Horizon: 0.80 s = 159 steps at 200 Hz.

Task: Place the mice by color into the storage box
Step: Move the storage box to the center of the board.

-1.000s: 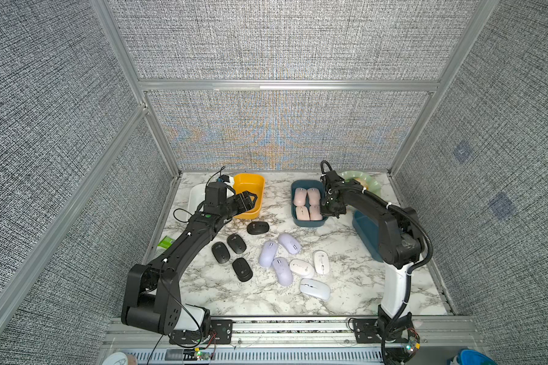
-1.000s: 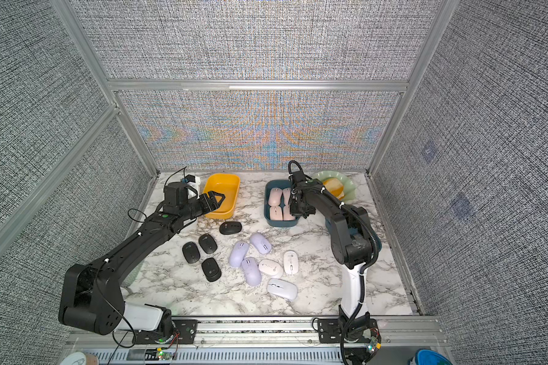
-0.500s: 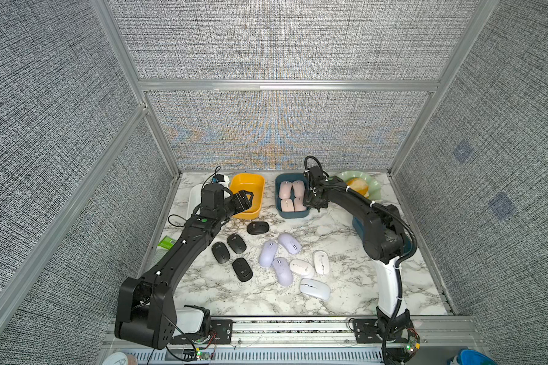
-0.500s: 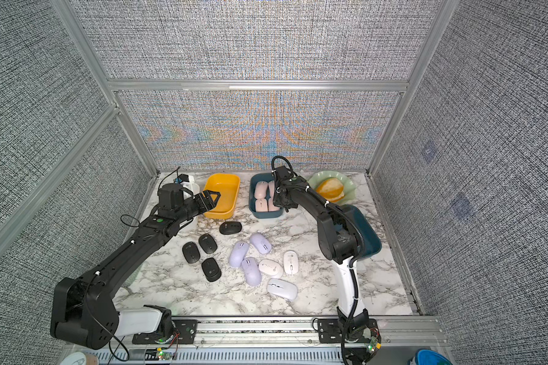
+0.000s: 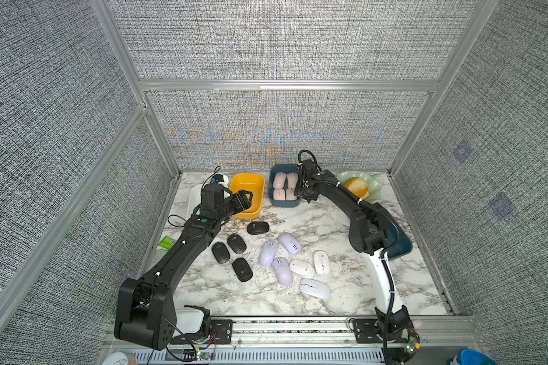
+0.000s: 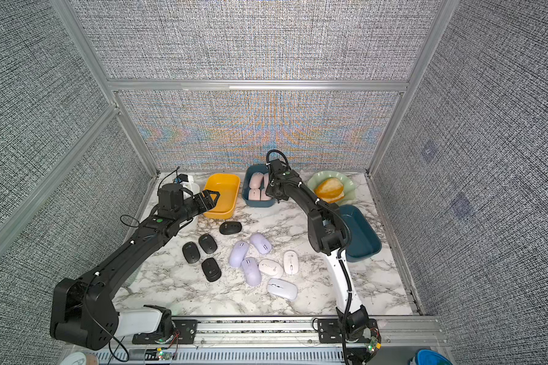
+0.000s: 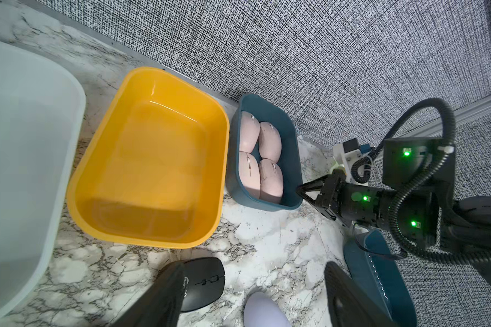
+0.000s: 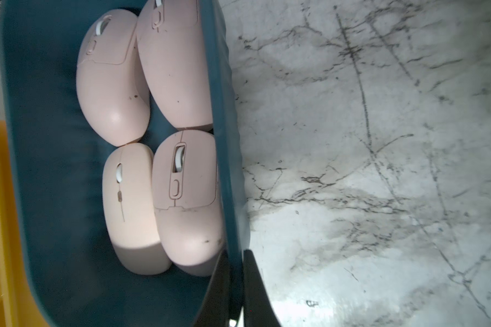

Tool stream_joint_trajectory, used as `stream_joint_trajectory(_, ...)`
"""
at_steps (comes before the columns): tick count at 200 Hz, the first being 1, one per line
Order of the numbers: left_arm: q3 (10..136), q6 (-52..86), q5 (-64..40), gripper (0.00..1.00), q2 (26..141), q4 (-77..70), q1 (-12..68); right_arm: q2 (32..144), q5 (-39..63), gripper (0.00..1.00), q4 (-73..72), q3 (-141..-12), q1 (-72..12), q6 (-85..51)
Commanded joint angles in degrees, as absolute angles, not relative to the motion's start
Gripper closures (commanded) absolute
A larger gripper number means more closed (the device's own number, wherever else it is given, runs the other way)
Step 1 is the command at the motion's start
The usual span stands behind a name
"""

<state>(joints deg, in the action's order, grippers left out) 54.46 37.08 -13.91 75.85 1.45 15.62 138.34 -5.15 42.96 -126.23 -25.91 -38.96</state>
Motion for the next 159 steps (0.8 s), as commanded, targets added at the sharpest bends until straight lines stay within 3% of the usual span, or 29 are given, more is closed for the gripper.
stream_joint_trajectory(1,54.7,36.5,-14.1,0.21,75.6,0.7,15.6,138.6,-3.0,0.91,43.3,-127.0,-26.0,-37.5)
stream_joint_trajectory(18,54.5,36.6,-14.2,0.21,75.7,0.5,15.6,139.1,-2.6,0.90,44.3,-128.1,-25.9,-35.7)
stream_joint_trajectory(62,54.6,36.6,-15.0,0.21,76.3,0.1,15.6,139.2,-2.8,0.71,48.8,-132.0,-25.8,-30.6)
stream_joint_trajectory(79,55.0,36.6,-15.8,0.21,76.7,0.4,15.6,136.6,-3.2,0.61,49.2,-130.7,-25.5,-28.8)
stream_joint_trajectory(105,54.9,36.6,-17.8,0.21,76.7,-0.5,15.7,129.8,-5.9,0.54,50.6,-127.3,-25.4,-25.3)
stream_joint_trajectory(159,54.9,37.7,-24.0,0.21,77.8,-2.4,18.9,100.4,-13.6,0.34,40.1,-89.2,-17.7,-23.6)
